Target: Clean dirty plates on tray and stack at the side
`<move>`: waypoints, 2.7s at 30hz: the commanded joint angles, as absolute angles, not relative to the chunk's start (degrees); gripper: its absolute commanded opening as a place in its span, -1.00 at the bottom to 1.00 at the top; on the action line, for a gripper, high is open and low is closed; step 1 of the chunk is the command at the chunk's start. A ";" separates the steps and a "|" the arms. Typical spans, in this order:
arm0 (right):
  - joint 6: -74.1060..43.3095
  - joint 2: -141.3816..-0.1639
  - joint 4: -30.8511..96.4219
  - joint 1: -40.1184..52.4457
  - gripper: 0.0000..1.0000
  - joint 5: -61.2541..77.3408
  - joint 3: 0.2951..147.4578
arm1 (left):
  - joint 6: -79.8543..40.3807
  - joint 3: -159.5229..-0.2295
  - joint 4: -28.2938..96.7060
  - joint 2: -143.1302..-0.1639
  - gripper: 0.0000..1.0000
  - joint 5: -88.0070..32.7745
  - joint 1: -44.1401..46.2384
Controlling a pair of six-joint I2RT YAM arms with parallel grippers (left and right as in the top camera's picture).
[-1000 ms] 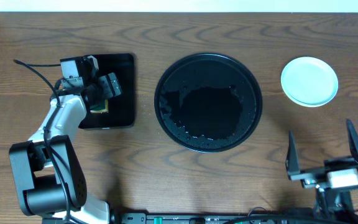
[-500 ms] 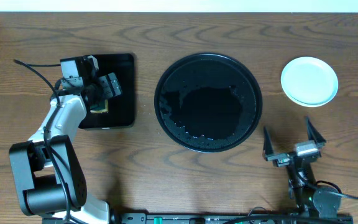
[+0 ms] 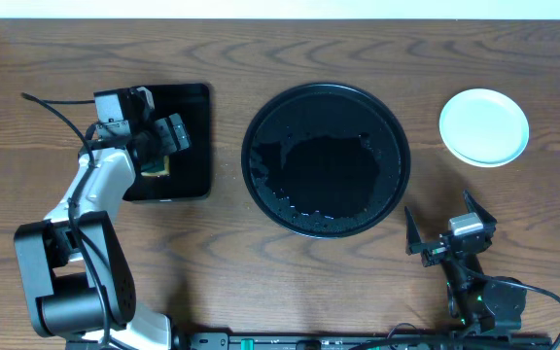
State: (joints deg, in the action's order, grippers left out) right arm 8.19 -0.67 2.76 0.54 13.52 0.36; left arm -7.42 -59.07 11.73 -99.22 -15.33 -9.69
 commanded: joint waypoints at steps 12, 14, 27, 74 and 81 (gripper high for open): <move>8.84 -0.32 3.07 0.30 0.98 13.74 0.32 | -6.90 -59.27 11.70 -98.70 0.89 -15.84 -9.91; 8.84 -0.32 3.07 0.30 0.99 13.74 0.32 | -6.90 -59.27 11.70 -98.70 0.90 -15.84 -9.91; 8.84 -0.32 3.07 0.30 0.99 13.74 0.32 | -6.87 -59.24 13.21 -95.59 0.89 -15.84 -9.78; 8.84 -0.34 3.07 0.30 0.99 13.74 0.32 | -8.21 -16.73 -0.95 -0.16 0.89 -14.55 0.58; 8.84 -0.32 3.07 0.30 0.99 13.74 0.32 | -8.21 -6.15 -15.49 -0.12 0.89 -14.33 1.50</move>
State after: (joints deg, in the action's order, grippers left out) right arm 8.19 -0.67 2.81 0.54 13.50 0.38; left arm -7.86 -9.69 -14.09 -0.58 -14.66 0.91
